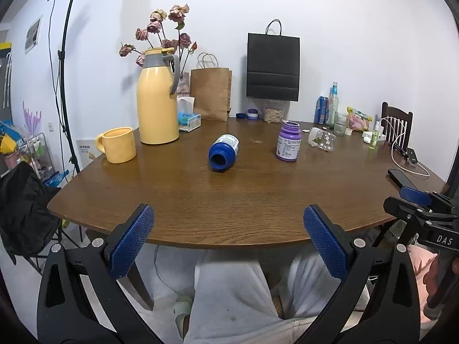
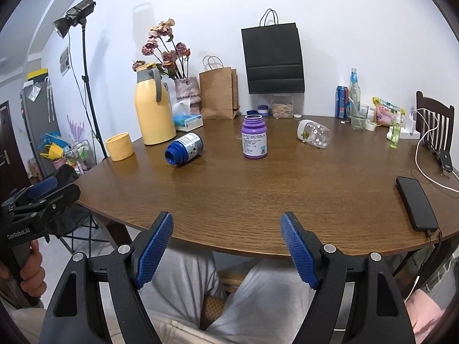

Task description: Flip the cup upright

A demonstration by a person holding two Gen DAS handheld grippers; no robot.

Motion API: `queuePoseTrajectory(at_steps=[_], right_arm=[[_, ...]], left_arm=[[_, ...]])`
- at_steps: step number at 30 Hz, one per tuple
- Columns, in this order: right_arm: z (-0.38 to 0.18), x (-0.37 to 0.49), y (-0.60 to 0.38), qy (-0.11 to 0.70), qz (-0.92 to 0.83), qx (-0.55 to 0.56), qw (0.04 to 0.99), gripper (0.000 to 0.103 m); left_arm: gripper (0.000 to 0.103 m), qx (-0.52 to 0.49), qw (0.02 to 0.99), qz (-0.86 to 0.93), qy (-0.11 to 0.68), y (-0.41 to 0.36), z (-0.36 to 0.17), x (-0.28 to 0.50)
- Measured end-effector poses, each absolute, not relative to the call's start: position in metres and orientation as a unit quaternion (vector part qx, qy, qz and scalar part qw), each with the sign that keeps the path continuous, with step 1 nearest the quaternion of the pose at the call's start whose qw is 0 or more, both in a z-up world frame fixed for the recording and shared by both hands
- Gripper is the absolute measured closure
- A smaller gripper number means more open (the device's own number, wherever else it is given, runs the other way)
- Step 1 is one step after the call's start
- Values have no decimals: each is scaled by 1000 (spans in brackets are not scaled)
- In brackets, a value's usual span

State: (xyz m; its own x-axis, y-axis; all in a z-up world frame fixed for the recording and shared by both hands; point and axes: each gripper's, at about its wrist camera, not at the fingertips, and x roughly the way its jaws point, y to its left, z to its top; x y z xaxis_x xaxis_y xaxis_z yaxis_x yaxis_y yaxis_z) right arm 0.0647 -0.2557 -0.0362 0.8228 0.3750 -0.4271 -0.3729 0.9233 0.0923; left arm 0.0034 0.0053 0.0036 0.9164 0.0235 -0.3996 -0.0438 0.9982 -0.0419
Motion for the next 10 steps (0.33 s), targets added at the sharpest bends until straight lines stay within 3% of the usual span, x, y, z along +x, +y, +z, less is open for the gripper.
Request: queuePoseTrajectory(at_steps=[10], right_arm=[[-38, 64, -255, 225, 197, -1, 954, 21]], left_arm=[[0, -22, 978, 17, 208, 6, 2, 5]])
